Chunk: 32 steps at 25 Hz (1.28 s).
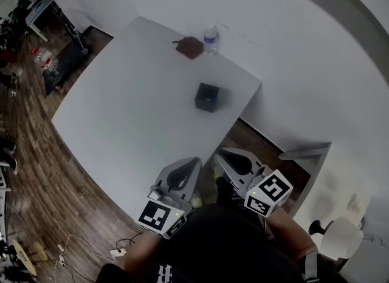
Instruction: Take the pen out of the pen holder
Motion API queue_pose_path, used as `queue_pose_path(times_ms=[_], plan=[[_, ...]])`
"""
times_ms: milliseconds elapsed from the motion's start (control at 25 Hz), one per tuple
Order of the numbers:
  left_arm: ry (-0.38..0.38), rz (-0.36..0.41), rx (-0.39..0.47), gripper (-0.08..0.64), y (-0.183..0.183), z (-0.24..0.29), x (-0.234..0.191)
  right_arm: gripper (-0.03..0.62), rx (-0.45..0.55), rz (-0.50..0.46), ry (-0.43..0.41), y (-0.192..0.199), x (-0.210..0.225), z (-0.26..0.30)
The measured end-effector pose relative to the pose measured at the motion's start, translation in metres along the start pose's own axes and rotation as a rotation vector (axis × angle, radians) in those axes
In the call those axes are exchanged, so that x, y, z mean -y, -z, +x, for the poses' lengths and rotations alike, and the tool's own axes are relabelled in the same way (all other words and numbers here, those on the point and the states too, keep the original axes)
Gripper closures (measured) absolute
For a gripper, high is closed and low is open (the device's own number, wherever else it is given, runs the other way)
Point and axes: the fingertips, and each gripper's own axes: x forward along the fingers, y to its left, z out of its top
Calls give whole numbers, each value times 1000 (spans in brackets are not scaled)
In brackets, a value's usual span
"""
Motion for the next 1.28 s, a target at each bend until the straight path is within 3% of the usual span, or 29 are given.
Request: queue_pose_path(times_ms=[240,440,600,920,1080,1280], plan=[[-84,-11,10,554,-16,47,-30,575,-119,-88,46,4,87,44],[-161,-43,-26,554,-13,73,-57,567,-345,-215,77,49,164,86],[-224,-79,-51,554,-7,82,-75,520,-543,-365,90,85,203,112],[-306,-124,-9,554,-4,75,-97,511,-773,-633,93,130,226,143],[-338,-155,-45,554,2,67,-100,506,-837,-731,98,140,231,147],[-349,-154,-11,554,1,60,-102,505,-874,-818,85,146,233,155]])
